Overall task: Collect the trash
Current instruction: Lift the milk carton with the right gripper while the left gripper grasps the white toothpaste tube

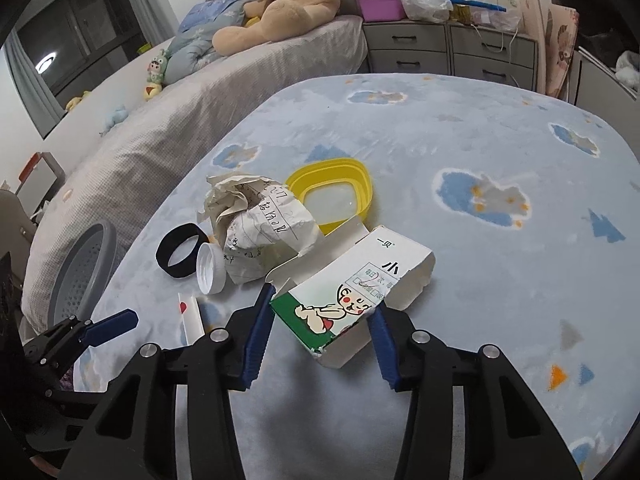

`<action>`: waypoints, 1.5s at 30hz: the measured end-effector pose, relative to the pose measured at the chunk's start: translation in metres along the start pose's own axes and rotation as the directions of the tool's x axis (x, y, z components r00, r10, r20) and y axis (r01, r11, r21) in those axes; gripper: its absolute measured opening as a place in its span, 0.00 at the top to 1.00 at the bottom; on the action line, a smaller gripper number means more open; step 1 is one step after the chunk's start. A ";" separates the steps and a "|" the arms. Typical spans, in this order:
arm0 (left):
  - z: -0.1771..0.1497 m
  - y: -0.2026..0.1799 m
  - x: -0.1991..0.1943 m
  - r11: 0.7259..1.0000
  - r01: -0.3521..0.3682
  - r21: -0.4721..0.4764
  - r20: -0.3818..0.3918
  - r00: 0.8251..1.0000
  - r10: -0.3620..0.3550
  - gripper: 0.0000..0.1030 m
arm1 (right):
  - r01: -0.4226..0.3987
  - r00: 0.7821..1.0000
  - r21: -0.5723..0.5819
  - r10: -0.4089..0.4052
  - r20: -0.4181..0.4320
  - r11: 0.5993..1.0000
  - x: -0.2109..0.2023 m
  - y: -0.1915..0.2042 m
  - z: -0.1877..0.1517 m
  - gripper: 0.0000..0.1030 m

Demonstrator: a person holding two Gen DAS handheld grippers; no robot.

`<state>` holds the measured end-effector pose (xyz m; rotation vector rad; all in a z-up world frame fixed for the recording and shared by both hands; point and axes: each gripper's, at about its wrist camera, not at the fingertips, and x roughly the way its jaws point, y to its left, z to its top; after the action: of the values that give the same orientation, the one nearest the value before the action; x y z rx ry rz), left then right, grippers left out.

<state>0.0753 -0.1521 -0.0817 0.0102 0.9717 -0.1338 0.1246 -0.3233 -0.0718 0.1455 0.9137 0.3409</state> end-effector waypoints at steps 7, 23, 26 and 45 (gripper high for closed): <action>0.004 -0.012 0.001 1.000 0.012 -0.016 0.007 1.000 -0.012 0.33 | 0.000 1.000 0.023 -0.001 0.023 1.000 -0.008 -0.007 0.002 0.57; 0.009 -0.022 0.030 0.991 -0.103 -0.081 -0.073 0.993 0.097 0.38 | -0.003 1.000 0.040 0.002 0.030 0.999 -0.012 -0.015 0.001 0.57; 0.006 -0.014 0.026 0.993 -0.086 -0.074 -0.073 0.994 0.081 0.45 | -0.004 1.000 0.040 0.003 0.030 0.999 -0.012 -0.015 0.001 0.57; -0.014 0.026 0.003 0.998 0.032 -0.060 -0.082 0.996 -0.037 0.86 | -0.004 1.000 0.052 0.003 0.024 0.999 -0.015 -0.004 -0.007 0.57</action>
<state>0.0685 -0.1258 -0.0938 -0.0549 1.0591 -0.1376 0.1110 -0.3329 -0.0658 0.1991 0.8988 0.3178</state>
